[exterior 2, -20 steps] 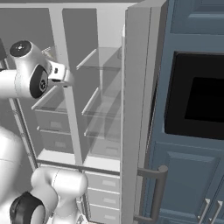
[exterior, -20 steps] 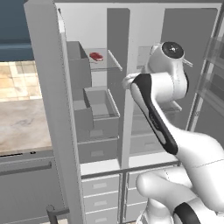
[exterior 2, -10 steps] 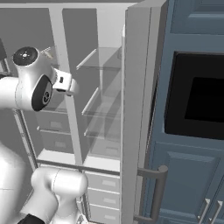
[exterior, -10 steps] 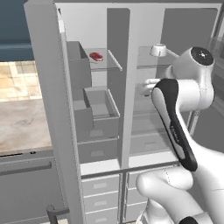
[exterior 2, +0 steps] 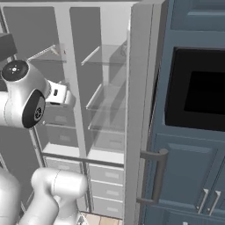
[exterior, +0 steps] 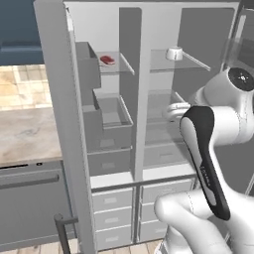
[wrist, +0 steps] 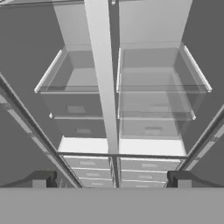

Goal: There's a fish in the fridge that needs to be moved to the freezer for freezing. Pick up the fish from the fridge, place it on any shelf in the freezer, and close the fridge and freezer doors when done.

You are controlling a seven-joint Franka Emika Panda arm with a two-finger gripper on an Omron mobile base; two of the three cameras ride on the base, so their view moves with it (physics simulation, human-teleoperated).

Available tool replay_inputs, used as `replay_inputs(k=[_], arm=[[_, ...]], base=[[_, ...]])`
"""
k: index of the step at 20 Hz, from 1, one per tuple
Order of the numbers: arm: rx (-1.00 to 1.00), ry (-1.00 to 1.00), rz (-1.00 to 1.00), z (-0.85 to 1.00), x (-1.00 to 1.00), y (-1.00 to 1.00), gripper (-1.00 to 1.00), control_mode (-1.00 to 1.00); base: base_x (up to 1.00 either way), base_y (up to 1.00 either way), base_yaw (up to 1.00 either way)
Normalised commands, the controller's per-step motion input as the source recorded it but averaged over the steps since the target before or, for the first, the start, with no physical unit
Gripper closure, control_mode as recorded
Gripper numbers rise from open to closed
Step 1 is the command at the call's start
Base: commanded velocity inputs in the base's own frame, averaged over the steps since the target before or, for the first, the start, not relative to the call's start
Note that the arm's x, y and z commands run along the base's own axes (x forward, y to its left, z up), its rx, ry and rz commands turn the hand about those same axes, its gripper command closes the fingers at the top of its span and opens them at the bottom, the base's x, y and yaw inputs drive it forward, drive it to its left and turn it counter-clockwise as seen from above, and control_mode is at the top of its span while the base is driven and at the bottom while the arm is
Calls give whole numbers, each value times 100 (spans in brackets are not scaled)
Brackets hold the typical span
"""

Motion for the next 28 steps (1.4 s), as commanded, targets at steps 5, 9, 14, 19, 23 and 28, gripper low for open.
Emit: replay_inputs(k=[5, 9, 14, 19, 23, 28], arm=[[0, 0, 0, 0, 0, 0, -100, 100], [0, 0, 0, 0, 0, 0, -100, 100], [0, 0, 0, 0, 0, 0, -100, 100], [0, 0, 0, 0, 0, 0, -100, 100], [0, 0, 0, 0, 0, 0, -100, 100], [0, 0, 0, 0, -9, 0, -100, -100]], base=[[-31, 0, 0], [-25, 0, 0], [-43, 0, 0], [-47, 0, 0], [-19, 0, 0], [-2, 0, 0]])
